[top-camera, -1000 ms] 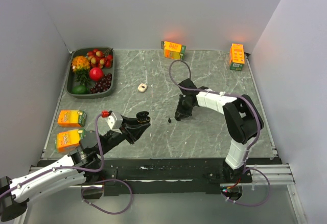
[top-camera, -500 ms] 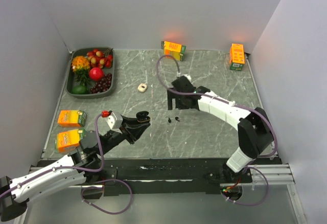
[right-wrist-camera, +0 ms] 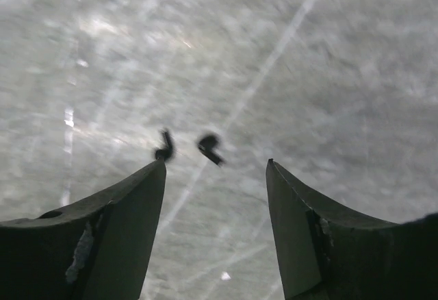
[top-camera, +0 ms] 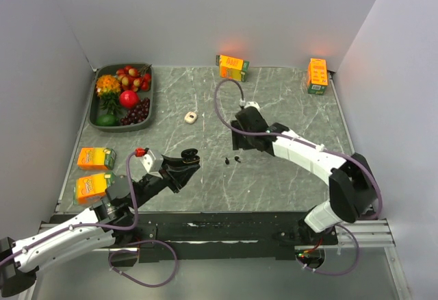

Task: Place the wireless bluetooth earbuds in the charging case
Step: Pick up the earbud from the center of the board.

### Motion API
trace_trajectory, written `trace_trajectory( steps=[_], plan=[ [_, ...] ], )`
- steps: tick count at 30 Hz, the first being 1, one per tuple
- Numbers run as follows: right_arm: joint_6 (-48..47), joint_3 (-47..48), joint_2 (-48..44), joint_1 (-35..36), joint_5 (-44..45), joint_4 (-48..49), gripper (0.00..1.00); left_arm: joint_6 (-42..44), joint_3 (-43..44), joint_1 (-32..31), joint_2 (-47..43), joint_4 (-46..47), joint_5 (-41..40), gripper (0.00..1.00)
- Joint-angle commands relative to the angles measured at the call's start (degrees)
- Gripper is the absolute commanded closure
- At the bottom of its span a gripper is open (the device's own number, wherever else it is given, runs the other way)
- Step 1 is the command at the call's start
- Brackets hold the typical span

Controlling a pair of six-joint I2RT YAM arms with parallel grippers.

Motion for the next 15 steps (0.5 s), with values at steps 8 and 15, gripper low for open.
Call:
trace_trajectory(
  steps=[8,15],
  plan=[
    [-15.21,7.05,9.22,1.38,-8.29,-0.57,0.41,-1.0,2.06,-0.36,-1.15,0.82,-0.19,0.99],
    [-19.87,4.61,12.49,1.73,-8.01,0.82,0.56,-0.91,2.67,-0.36,-1.06,0.03,0.51,0.99]
  ],
)
